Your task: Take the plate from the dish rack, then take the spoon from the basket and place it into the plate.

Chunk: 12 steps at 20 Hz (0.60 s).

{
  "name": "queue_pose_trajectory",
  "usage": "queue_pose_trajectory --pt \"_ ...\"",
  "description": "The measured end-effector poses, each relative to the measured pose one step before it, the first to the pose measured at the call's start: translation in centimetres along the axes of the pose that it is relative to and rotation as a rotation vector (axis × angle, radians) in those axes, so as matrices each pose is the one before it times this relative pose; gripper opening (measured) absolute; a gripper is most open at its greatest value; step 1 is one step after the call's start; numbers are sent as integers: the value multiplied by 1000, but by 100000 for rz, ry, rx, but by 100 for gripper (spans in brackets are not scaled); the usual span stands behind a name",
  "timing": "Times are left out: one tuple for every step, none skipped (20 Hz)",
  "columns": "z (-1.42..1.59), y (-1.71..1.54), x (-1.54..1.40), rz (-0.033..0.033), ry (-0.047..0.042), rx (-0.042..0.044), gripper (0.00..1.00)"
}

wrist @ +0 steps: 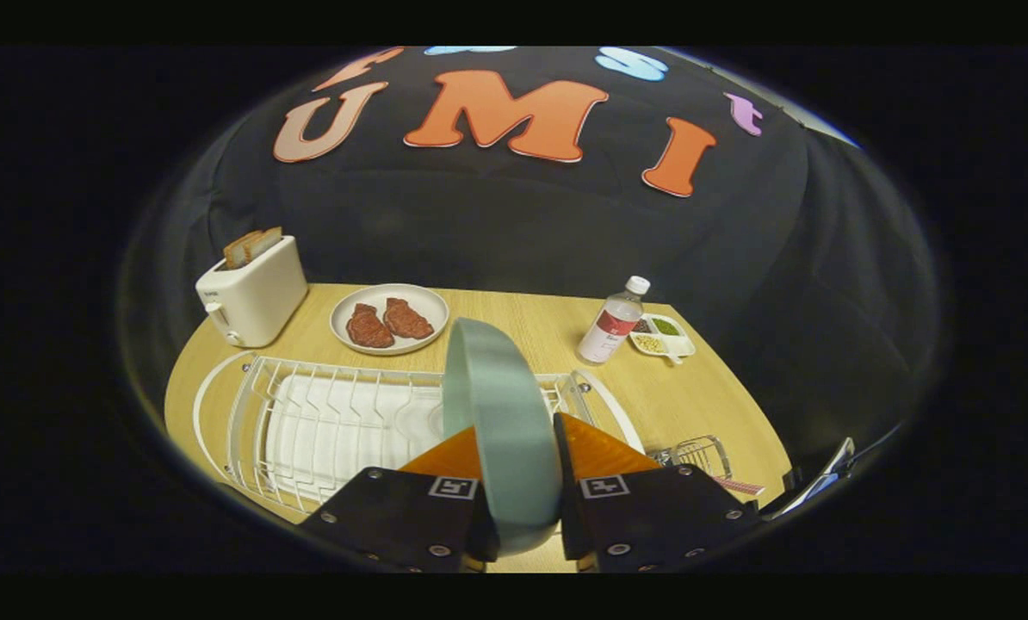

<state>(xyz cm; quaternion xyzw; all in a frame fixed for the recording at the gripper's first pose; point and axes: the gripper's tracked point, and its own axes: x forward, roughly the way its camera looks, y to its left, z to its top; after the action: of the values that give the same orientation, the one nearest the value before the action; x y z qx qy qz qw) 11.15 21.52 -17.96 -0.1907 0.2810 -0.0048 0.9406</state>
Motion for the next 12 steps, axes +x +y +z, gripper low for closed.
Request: queue_pose_trajectory --pt "53 -416 -340 -159 -401 791 29" --pt "56 -337 -449 109 -375 698 29" --pt "60 -301 -472 401 -908 1053 29" --pt "-24 -284 -598 840 -495 840 29" --pt "-79 -277 -577 1052 -350 1081 29" --pt "-155 -293 -627 997 -303 1059 29" --pt "-128 -418 -634 695 -413 764 29" --pt "-200 -430 -708 630 -480 570 29" --pt "-210 -379 -849 635 -809 676 29" --pt "-186 -333 -729 837 -385 288 29" --pt "-355 -283 -781 744 -88 572 29" --pt "-365 -265 -813 754 73 704 29"
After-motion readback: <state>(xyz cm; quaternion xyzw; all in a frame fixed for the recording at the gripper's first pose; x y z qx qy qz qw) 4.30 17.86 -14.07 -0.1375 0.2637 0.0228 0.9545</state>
